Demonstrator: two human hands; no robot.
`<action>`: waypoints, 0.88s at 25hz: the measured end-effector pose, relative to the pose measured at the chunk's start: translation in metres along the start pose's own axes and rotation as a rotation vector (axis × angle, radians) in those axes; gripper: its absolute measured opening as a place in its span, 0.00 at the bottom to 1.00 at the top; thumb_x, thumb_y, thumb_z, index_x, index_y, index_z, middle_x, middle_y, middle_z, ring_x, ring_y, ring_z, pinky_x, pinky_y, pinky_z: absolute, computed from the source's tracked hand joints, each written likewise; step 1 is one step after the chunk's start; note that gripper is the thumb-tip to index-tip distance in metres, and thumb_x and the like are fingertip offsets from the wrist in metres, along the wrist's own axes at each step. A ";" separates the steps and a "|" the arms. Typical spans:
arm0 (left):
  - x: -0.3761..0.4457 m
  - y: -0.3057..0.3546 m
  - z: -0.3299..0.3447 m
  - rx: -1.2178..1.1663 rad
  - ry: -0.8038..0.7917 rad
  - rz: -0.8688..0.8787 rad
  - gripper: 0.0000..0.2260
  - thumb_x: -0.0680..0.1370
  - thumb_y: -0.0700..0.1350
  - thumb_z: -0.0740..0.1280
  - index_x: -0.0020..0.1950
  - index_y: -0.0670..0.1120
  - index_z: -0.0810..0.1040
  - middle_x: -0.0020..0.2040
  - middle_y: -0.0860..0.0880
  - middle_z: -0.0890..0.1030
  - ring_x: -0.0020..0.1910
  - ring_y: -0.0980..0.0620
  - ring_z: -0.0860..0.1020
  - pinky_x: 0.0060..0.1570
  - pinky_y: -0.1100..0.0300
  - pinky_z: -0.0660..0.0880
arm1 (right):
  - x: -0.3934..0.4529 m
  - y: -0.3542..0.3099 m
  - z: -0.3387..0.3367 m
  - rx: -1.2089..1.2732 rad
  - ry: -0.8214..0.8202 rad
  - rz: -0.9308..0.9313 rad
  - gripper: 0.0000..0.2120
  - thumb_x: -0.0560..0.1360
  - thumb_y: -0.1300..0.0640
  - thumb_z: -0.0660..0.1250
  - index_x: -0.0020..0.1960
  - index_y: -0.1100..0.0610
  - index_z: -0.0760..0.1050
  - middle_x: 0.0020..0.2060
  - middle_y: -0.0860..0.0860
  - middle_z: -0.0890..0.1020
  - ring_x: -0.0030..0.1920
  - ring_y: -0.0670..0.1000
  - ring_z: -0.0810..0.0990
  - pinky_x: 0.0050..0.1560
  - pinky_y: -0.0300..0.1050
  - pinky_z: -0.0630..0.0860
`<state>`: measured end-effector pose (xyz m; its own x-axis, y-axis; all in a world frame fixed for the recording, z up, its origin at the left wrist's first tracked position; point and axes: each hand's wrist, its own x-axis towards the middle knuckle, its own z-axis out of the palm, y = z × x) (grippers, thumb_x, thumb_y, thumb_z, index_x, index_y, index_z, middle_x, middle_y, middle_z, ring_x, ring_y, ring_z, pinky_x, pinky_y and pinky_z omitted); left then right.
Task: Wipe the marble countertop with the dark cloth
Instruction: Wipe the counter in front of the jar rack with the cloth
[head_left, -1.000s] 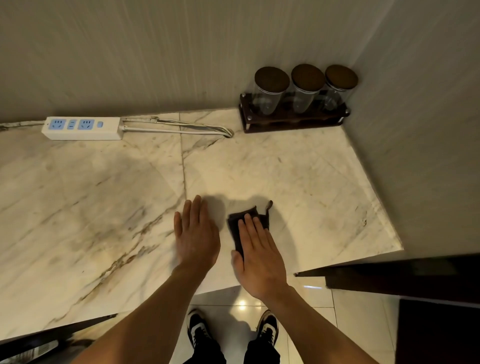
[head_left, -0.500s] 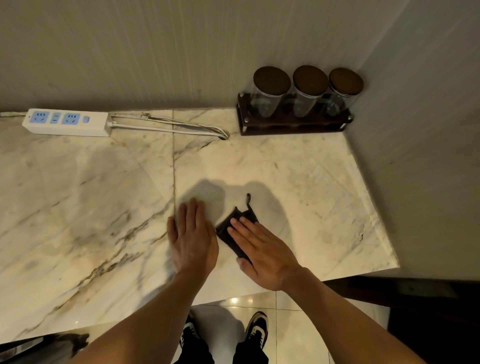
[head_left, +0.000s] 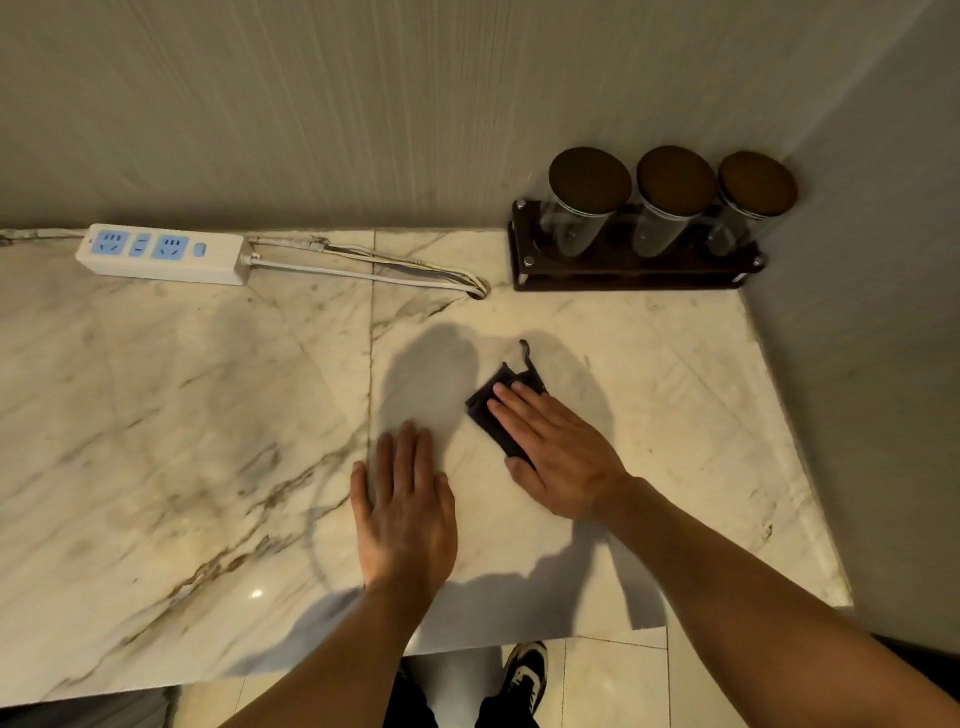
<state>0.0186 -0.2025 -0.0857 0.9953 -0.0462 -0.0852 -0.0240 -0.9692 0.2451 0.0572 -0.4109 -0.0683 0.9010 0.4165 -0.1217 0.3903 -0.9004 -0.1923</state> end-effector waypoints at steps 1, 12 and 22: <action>0.000 0.000 -0.001 0.002 0.004 0.010 0.24 0.80 0.53 0.46 0.75 0.46 0.58 0.76 0.47 0.60 0.76 0.48 0.55 0.72 0.44 0.52 | 0.005 0.004 -0.002 0.003 0.007 0.007 0.31 0.78 0.46 0.53 0.77 0.54 0.49 0.77 0.50 0.50 0.77 0.49 0.46 0.75 0.47 0.47; 0.000 -0.001 -0.002 -0.014 0.024 0.037 0.23 0.80 0.51 0.49 0.75 0.47 0.62 0.76 0.47 0.63 0.76 0.47 0.56 0.73 0.43 0.52 | 0.058 0.034 -0.010 0.027 0.035 0.180 0.30 0.80 0.45 0.51 0.78 0.55 0.47 0.78 0.50 0.49 0.77 0.49 0.45 0.75 0.51 0.50; 0.002 0.000 -0.003 -0.029 0.041 0.031 0.22 0.80 0.50 0.51 0.74 0.47 0.64 0.74 0.47 0.66 0.75 0.46 0.60 0.72 0.44 0.53 | 0.078 0.028 -0.005 0.115 0.147 0.546 0.30 0.79 0.45 0.47 0.78 0.54 0.45 0.78 0.52 0.50 0.77 0.51 0.45 0.74 0.49 0.43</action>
<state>0.0208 -0.2016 -0.0827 0.9971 -0.0660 -0.0376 -0.0531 -0.9599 0.2751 0.1397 -0.4046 -0.0781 0.9860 -0.1344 -0.0983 -0.1549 -0.9570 -0.2453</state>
